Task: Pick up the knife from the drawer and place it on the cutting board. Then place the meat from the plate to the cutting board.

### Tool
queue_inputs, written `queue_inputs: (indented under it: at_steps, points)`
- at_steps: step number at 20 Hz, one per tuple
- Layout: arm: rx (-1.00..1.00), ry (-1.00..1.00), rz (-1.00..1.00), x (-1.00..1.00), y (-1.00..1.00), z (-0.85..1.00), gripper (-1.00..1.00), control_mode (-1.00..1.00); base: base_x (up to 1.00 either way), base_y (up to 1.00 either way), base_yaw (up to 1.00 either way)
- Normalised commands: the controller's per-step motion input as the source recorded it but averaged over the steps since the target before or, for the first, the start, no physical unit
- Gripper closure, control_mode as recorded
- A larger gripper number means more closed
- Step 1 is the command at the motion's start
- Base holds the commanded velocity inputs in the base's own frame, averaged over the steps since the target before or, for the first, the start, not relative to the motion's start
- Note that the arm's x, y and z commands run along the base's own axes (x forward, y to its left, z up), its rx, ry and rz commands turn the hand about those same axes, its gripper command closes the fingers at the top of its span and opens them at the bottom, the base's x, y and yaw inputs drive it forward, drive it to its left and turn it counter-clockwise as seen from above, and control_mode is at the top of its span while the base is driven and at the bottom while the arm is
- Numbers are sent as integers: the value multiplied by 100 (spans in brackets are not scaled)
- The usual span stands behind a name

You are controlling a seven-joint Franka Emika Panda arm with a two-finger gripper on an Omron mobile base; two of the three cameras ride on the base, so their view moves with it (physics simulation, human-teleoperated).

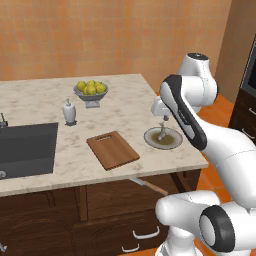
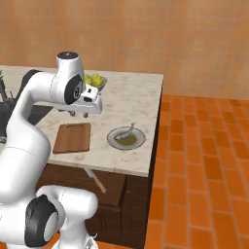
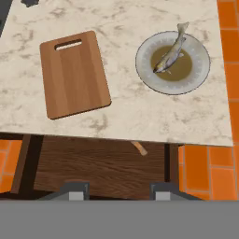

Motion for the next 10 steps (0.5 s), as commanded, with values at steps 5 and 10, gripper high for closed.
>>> queue_inputs:
  at_steps: [5, 10]
  points:
    - [0, -1, 0, -19, 0, -1, -100, -100, 0, 0, 0]
    - [-12, 1, 2, -30, 0, -27, -100, -100, 0, 0, 0]
